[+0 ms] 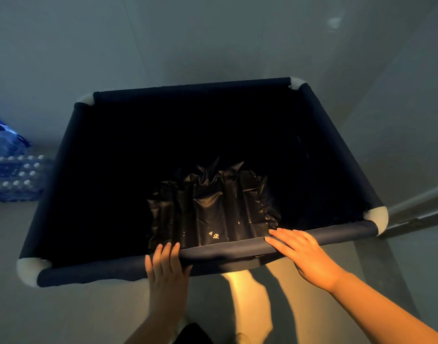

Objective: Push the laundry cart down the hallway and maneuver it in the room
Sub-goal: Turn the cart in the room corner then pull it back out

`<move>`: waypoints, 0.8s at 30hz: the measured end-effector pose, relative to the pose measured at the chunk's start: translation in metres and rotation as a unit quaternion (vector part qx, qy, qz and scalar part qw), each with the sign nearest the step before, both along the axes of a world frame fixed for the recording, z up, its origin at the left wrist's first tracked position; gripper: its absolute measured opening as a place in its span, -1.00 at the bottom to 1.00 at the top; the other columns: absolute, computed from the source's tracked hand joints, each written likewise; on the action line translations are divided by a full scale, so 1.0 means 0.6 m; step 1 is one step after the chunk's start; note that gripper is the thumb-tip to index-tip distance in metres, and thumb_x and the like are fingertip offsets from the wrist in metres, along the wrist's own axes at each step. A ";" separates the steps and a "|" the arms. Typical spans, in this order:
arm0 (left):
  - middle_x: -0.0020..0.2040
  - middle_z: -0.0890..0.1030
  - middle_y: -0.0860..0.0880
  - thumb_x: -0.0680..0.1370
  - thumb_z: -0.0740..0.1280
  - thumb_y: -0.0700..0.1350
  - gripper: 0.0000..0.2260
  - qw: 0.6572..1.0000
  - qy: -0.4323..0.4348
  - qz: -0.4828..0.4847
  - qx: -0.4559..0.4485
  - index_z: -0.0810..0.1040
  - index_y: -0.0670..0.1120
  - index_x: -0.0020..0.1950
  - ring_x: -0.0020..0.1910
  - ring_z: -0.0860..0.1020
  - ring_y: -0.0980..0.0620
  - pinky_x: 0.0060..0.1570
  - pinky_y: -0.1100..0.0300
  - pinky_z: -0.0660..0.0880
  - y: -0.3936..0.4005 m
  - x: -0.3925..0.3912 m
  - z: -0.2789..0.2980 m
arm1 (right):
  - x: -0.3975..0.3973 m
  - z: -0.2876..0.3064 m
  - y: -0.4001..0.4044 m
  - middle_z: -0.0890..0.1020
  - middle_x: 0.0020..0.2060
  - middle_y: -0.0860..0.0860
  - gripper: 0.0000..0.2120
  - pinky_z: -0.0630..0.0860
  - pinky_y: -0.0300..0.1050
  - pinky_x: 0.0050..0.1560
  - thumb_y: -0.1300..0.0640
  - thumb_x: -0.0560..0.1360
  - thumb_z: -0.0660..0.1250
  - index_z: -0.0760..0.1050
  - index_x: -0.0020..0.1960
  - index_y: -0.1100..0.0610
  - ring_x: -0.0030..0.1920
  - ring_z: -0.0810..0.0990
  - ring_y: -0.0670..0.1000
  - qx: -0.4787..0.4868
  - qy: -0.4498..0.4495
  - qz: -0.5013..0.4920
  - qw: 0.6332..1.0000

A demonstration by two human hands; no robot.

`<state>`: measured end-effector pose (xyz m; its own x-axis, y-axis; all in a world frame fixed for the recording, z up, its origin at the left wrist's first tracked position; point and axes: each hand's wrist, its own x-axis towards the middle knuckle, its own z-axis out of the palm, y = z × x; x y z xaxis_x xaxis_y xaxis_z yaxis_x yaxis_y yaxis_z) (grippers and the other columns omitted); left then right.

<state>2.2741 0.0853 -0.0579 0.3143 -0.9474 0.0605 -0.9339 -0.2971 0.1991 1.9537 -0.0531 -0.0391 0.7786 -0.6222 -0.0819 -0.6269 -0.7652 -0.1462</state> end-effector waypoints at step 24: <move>0.08 0.58 -0.20 0.62 -0.18 0.13 -0.43 0.987 -0.026 -0.150 0.060 0.44 -0.21 0.24 0.12 0.52 -0.23 0.39 -0.04 0.03 -0.289 -0.305 0.038 | -0.348 0.026 -0.146 0.48 0.32 -0.07 -0.23 -0.02 -0.18 0.34 0.30 0.19 0.00 0.30 0.40 0.00 0.33 0.30 -0.07 0.045 0.007 -0.135 0.990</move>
